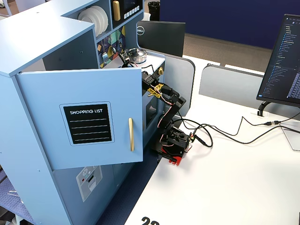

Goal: Pick up the green pineapple from the left cabinet and place it in the gray recipient

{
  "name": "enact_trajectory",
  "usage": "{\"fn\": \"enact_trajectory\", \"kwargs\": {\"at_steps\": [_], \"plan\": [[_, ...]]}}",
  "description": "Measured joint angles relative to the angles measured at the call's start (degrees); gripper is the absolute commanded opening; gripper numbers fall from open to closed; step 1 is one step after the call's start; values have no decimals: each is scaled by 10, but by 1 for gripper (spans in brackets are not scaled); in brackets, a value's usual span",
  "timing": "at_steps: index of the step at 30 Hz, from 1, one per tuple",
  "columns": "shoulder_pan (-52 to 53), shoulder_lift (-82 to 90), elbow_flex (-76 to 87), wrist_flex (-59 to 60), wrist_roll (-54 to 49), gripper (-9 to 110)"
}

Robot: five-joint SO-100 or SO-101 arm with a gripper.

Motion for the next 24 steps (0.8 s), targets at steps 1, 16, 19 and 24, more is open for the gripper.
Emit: {"fn": "enact_trajectory", "kwargs": {"at_steps": [1, 16, 19, 24], "plan": [[-2, 3, -5, 11, -4, 24], [-69, 490, 271, 402, -11, 0], [-69, 562, 367, 419, -4, 0], [-64, 589, 554, 377, 21, 0]]}}
